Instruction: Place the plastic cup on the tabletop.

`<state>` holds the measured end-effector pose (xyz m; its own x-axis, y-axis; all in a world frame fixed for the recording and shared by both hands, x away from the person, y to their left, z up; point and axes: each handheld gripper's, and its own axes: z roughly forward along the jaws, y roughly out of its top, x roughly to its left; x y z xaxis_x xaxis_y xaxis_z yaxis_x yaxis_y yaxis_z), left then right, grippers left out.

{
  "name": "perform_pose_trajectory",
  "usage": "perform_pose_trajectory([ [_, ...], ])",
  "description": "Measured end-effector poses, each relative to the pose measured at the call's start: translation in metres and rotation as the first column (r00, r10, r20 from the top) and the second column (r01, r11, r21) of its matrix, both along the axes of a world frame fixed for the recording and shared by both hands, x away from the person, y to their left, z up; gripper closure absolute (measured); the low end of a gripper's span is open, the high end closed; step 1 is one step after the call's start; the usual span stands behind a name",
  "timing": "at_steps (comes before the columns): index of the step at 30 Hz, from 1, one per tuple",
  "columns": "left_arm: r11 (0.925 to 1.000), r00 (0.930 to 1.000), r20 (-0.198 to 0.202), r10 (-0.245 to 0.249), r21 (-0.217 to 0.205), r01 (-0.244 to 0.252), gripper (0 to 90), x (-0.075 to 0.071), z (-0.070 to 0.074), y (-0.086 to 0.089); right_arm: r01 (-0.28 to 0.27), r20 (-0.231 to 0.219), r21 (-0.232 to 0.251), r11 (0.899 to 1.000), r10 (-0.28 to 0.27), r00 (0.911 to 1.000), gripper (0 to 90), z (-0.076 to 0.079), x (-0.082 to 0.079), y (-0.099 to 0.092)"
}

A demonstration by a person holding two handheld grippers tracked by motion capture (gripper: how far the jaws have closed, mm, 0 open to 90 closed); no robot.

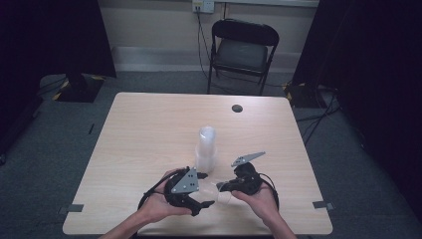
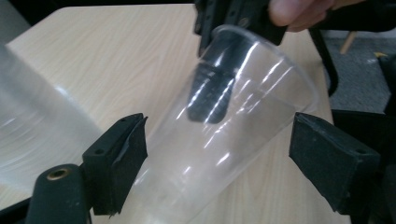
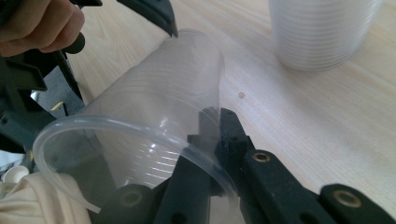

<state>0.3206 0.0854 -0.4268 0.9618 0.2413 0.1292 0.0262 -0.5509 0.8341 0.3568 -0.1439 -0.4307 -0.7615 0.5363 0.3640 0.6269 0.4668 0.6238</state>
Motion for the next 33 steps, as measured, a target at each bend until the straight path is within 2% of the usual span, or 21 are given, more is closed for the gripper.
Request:
perform_pose_trajectory([
  [6,0.9982,0.9991,0.028,-0.032,0.051,0.031,16.0,-0.004,-0.003,-0.009,-0.010,-0.051,-0.014,1.000,0.009,0.9987,90.0,-0.005,0.003,0.005],
  [7,0.9983,0.9989,0.029,-0.036,0.047,0.035,15.9,-0.005,-0.004,-0.010,-0.012,-0.061,-0.010,1.000,0.012,0.9981,90.0,-0.005,0.004,0.006],
  [9,0.9959,0.9977,0.042,-0.053,0.076,0.050,16.1,-0.006,-0.005,-0.011,-0.020,-0.075,-0.013,1.000,0.019,0.9970,90.0,-0.006,0.004,0.007],
  [12,0.9941,0.9972,0.046,-0.058,0.094,0.054,16.1,-0.006,-0.007,-0.014,-0.029,-0.090,-0.019,0.999,0.027,0.9956,90.0,-0.007,0.005,0.010],
  [19,0.9860,0.9899,0.116,-0.082,0.154,0.064,17.4,-0.010,-0.012,-0.020,-0.038,-0.119,-0.028,0.999,0.035,0.9923,90.0,-0.010,0.006,0.014],
  [21,0.9837,0.9886,0.123,-0.087,0.167,0.066,16.6,-0.011,-0.014,-0.022,-0.038,-0.127,-0.026,0.999,0.034,0.9913,90.0,-0.011,0.006,0.016],
  [29,0.9846,0.9836,0.158,-0.086,0.164,0.060,19.9,-0.013,-0.017,-0.025,-0.024,-0.154,-0.021,0.999,0.020,0.9878,90.0,-0.012,0.006,0.018],
  [33,0.9819,0.9788,0.183,-0.092,0.180,0.058,20.9,-0.015,-0.019,-0.027,-0.021,-0.166,-0.015,1.000,0.018,0.9859,90.0,-0.013,0.006,0.019],
])
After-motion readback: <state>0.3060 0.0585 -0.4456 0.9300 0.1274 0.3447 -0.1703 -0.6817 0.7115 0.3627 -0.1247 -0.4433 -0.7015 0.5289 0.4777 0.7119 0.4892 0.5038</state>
